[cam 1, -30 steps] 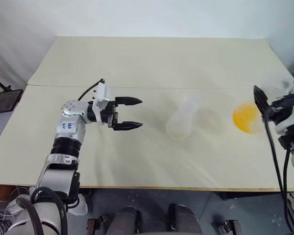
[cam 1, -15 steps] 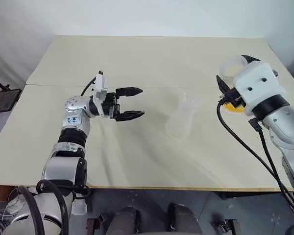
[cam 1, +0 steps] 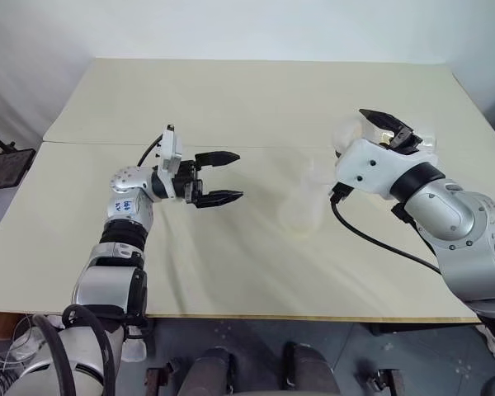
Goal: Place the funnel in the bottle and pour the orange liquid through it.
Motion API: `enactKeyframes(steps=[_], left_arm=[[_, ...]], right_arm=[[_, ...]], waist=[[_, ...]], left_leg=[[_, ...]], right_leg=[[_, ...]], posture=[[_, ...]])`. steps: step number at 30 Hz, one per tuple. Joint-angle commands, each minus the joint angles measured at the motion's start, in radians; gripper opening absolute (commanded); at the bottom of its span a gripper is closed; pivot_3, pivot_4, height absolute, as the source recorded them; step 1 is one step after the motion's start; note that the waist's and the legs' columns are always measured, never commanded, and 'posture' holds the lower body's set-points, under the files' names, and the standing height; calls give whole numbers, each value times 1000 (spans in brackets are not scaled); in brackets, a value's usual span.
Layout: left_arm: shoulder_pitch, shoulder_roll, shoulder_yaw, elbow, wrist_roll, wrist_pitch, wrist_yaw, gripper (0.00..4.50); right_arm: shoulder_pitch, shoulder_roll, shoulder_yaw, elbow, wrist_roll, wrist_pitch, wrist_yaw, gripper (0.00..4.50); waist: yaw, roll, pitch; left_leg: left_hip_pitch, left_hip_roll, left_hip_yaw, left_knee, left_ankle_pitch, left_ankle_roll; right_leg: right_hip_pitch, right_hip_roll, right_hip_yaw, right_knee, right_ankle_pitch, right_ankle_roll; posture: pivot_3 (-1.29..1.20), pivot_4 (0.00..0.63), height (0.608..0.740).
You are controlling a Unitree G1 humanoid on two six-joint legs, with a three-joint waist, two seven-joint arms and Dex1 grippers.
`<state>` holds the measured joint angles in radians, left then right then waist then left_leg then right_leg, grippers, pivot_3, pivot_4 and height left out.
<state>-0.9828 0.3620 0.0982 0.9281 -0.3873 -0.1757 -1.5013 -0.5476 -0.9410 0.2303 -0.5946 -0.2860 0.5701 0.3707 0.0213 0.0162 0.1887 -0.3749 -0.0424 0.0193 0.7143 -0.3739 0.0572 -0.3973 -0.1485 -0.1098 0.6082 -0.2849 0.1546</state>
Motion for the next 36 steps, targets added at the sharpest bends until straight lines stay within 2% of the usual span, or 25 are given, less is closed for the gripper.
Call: enactKeyframes(steps=[1, 18, 36], left_arm=[[9, -6, -1, -58, -10, -7, -58, 4500], [85, -66, -15, -185, 0, -11, 34, 4500], [85, -69, -22, -189, -2, 11, 39, 4500]], right_arm=[[-25, -12, -31, -11, -79, -55, 25, 2810], [11, -6, -100, 7, -233, -203, 133, 2810], [23, -6, -110, 47, -344, -369, 185, 2810]], waist=[[1, 0, 0], [1, 0, 0], [1, 0, 0]], left_leg=[[0, 0, 0, 0, 0, 0], [0, 0, 0, 0, 0, 0], [0, 0, 0, 0, 0, 0]], right_leg=[[0, 0, 0, 0, 0, 0], [0, 0, 0, 0, 0, 0], [0, 0, 0, 0, 0, 0]], posture=[[0, 150, 740], [0, 150, 740], [0, 150, 740]])
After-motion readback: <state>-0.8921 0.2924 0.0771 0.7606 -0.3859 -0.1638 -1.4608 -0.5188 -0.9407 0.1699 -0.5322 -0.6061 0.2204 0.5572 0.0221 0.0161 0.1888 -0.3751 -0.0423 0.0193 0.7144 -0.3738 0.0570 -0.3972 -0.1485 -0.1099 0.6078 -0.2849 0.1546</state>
